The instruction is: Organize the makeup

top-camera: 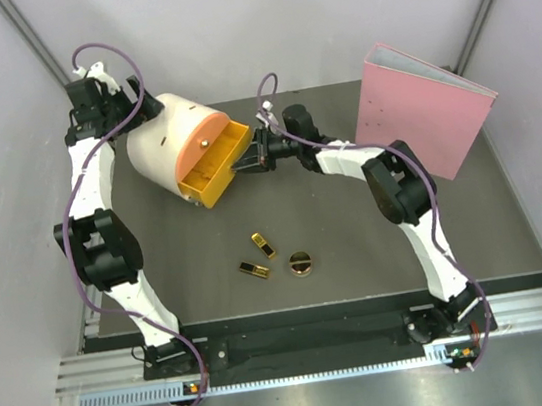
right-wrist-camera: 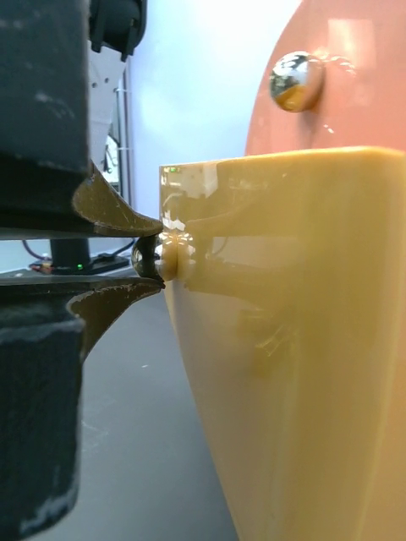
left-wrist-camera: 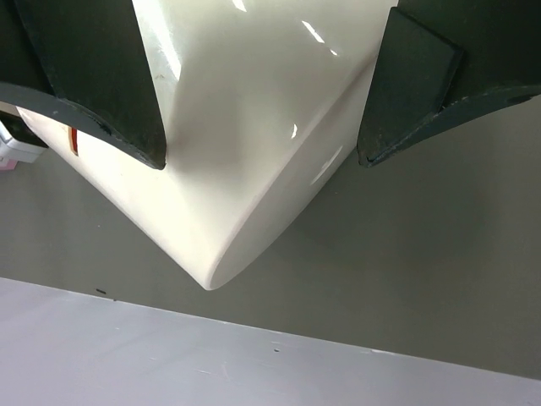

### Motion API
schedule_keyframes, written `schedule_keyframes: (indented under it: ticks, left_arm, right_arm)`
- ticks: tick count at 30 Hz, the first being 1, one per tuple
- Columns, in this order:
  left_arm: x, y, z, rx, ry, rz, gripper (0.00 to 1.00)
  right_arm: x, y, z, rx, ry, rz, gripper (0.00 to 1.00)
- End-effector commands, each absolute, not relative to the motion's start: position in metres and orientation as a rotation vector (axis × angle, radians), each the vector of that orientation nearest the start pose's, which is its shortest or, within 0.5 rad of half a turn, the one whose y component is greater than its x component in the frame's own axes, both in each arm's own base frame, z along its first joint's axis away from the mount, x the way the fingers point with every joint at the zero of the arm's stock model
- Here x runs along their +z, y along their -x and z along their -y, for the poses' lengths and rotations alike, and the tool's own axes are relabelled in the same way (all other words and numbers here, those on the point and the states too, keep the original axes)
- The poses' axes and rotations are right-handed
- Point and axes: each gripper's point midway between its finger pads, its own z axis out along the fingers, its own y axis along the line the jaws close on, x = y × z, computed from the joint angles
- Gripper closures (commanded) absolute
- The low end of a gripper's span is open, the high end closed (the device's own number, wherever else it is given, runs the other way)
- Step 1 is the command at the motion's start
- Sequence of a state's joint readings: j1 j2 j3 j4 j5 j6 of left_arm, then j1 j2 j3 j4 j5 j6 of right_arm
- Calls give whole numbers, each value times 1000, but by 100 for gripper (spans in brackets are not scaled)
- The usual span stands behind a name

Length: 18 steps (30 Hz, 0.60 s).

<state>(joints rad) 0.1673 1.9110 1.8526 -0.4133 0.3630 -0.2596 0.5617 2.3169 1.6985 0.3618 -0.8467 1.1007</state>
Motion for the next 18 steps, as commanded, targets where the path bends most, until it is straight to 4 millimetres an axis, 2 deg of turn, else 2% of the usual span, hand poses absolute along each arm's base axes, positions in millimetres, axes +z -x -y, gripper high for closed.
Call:
schedule_keyframes:
  ticks: [1,5,11,12,15,16,18]
  left_arm:
    - [239,-535,-18,-413,212,-2132,2]
    - [240,-536,-17,-417,209,-2130,2]
    - [239,-536,-17,-420,206,-2133,2]
    - [240,-536,-17,-422,205,-2131,2]
    - [240,-536,-16,-423,203,-2132,2]
    - [241,-536,-17,-419,204,-2130,2]
    - [244,-536,-15,-426,189,-2120,2]
  right_arm:
    - [172,-404,-421,1791,184,-2226,100]
    - [165,-392,-416,1790,180,-2256,100]
    - [161,-387,-411,1779,196,-2278,97]
    - [159,-386,-412,1783,197,-2283,94]
    - [162,-384,-409,1784,197,-2285,71]
    - [161,-386,-408,1751,210,-2283,59]
    - [162,-384,-402,1709,234,-2296,48]
